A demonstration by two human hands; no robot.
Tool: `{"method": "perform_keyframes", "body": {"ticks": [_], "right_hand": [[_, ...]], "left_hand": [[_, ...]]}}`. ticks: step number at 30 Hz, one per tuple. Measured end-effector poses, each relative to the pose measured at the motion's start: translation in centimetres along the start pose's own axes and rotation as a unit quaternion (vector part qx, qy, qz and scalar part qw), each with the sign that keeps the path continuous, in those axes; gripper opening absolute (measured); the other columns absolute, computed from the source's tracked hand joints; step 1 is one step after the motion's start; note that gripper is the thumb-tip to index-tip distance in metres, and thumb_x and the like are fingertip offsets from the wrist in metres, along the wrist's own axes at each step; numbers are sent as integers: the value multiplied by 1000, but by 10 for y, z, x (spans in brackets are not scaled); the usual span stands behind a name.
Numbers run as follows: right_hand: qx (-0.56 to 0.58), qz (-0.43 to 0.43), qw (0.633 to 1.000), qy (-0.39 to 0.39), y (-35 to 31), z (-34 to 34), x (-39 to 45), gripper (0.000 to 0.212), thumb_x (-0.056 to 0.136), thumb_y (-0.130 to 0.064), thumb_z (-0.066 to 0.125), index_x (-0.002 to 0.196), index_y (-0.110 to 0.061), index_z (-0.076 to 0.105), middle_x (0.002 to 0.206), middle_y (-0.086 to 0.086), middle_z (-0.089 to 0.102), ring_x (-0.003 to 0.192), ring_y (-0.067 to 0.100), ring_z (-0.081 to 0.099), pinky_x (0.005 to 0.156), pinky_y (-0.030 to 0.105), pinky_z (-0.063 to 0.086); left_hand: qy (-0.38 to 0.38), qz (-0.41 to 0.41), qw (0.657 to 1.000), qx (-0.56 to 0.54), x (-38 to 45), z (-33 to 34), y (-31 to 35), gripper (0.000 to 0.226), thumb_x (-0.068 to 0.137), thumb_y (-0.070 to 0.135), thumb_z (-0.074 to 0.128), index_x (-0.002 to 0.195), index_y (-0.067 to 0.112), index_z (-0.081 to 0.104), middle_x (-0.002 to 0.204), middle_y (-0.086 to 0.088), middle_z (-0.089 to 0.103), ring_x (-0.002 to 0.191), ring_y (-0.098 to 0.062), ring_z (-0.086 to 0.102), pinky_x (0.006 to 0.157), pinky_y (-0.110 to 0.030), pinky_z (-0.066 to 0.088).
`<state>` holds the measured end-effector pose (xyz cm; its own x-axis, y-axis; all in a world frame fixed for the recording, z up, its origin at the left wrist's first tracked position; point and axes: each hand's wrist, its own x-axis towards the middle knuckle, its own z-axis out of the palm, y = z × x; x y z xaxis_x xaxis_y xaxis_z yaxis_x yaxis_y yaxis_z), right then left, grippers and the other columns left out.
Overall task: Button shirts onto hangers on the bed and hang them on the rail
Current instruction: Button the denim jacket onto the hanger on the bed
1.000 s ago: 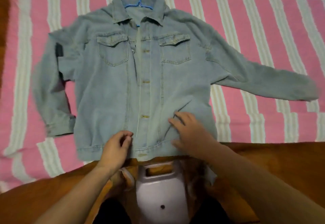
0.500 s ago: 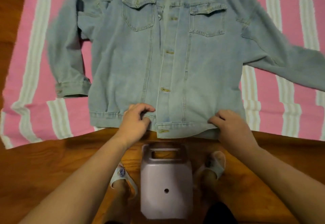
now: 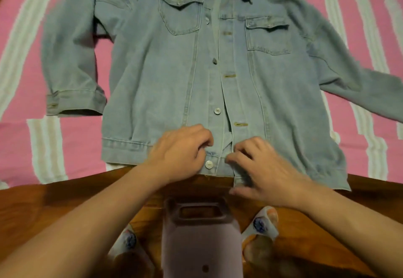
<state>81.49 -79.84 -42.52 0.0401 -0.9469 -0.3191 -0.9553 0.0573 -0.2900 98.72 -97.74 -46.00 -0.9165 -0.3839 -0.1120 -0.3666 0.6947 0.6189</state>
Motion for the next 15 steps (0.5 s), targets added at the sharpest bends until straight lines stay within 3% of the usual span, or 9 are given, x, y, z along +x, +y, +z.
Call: {"method": "perform_keyframes", "body": {"ticks": [4, 8, 12, 15], "right_hand": [[-27, -54, 995, 79, 14, 24, 5, 77, 81, -77, 63, 133, -21, 52, 125, 5, 47, 111, 24, 47, 93, 42, 45], [-83, -103, 986, 99, 20, 30, -3, 89, 82, -83, 54, 146, -22, 41, 132, 8, 42, 116, 25, 45, 98, 43, 44], [-135, -139, 975, 105, 27, 35, -17, 93, 83, -67, 63, 155, -23, 24, 145, 8, 34, 134, 28, 39, 112, 41, 39], [-32, -140, 981, 127, 33, 41, -20, 73, 89, -50, 63, 150, -22, 35, 147, 3, 42, 137, 19, 42, 114, 40, 39]], "left_hand": [[29, -34, 999, -29, 0, 6, -3, 23, 81, 31, 48, 97, 32, 64, 95, 18, 63, 85, -9, 57, 71, -31, 41], [25, -28, 999, -9, 4, 5, 0, 18, 82, 33, 53, 95, 34, 65, 77, 20, 59, 70, -1, 53, 63, -29, 37], [32, -33, 999, -1, 1, 9, -2, 21, 76, 37, 52, 94, 38, 62, 77, 20, 62, 71, -2, 56, 68, -33, 48], [56, -37, 998, -4, -3, 14, 1, 18, 76, 37, 54, 92, 40, 62, 79, 24, 63, 72, -3, 59, 69, -35, 50]]}}
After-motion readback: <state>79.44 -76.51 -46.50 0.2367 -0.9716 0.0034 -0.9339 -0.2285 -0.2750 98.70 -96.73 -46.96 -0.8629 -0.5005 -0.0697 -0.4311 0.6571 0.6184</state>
